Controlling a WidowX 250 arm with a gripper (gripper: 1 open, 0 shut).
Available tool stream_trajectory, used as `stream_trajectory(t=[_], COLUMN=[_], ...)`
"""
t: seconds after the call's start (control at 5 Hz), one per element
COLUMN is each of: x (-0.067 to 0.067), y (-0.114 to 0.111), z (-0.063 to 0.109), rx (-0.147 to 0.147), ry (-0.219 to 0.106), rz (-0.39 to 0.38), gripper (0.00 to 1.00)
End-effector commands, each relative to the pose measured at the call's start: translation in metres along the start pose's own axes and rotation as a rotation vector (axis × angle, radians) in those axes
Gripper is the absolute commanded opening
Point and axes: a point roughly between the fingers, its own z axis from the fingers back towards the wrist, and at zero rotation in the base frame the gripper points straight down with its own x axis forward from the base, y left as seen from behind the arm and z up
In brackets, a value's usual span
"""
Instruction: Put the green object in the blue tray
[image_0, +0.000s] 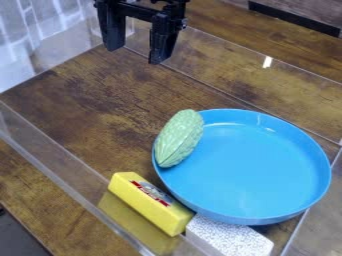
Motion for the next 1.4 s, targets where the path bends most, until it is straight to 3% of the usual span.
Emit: stream_trajectory(t=[0.0,0.2,0.4,0.6,0.8,1.2], x=[-0.002,0.005,0.008,0.009,0.015,0.03], y=[0.007,0.006,0.018,0.039,0.069,0.091], z=[0.001,-0.003,0.006,0.015,0.004,-0.015], rx=[0.006,0.01,0.018,0.018,0.012,0.015], ry=[0.012,0.025,0.01,-0.009,-0.014,0.001], rz=[-0.037,-0.051,-0.04,0.032,0.116,0.115], gripper=[1.0,1.0,1.0,1.0,1.0,1.0])
